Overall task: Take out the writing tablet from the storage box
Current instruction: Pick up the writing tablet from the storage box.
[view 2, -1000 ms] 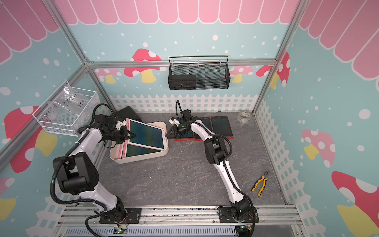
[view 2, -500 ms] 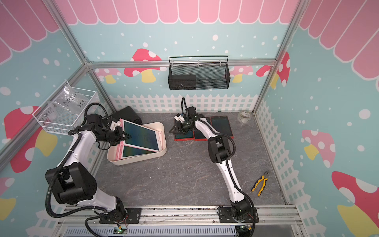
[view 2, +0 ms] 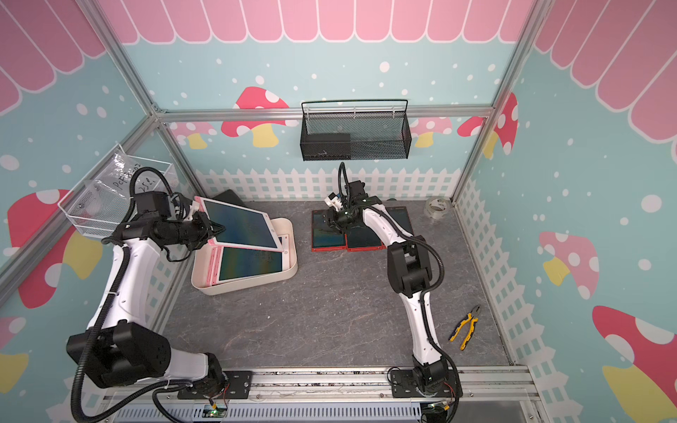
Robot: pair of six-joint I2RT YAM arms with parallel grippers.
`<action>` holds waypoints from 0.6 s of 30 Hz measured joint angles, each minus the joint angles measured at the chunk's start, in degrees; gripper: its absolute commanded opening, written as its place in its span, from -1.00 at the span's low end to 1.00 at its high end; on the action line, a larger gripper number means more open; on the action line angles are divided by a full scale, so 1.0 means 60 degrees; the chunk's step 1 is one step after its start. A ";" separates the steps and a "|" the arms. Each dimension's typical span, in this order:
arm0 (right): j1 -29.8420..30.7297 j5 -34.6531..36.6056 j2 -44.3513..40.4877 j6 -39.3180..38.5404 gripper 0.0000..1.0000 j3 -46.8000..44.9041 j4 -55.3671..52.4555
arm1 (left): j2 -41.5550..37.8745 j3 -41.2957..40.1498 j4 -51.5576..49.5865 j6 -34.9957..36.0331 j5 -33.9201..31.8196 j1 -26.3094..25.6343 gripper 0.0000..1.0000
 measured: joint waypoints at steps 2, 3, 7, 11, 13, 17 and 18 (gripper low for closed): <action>-0.0004 -0.0117 -0.0572 0.0339 -0.20 -0.0882 0.0499 | -0.0222 -0.0040 0.0324 -0.0448 -0.0098 -0.0135 -0.91; -0.0004 -0.0131 -0.0783 0.0466 -0.20 -0.1202 0.0685 | -0.0346 -0.0142 0.0586 -0.0692 -0.0168 -0.0215 -0.92; -0.0029 -0.0222 -0.1825 0.1249 -0.28 -0.2954 0.1858 | -0.0863 -0.0994 0.2029 -0.1938 -0.0659 -0.0874 -0.90; -0.0095 -0.0488 -0.2827 0.2659 -0.30 -0.5056 0.3920 | -0.0670 -0.1239 0.3078 -0.2911 -0.1322 -0.1927 -0.89; -0.0146 -0.0579 -0.3140 0.3399 -0.30 -0.5883 0.4896 | -0.0481 -0.1253 0.3566 -0.3249 -0.1621 -0.2404 -0.88; -0.0255 -0.0645 -0.3228 0.4564 -0.34 -0.6575 0.6335 | -0.0255 -0.1647 0.4699 -0.3978 -0.2259 -0.3275 -0.88; -0.0277 -0.0645 -0.3228 0.4827 -0.34 -0.6666 0.6659 | -0.0215 -0.1756 0.4911 -0.4149 -0.2401 -0.3428 -0.88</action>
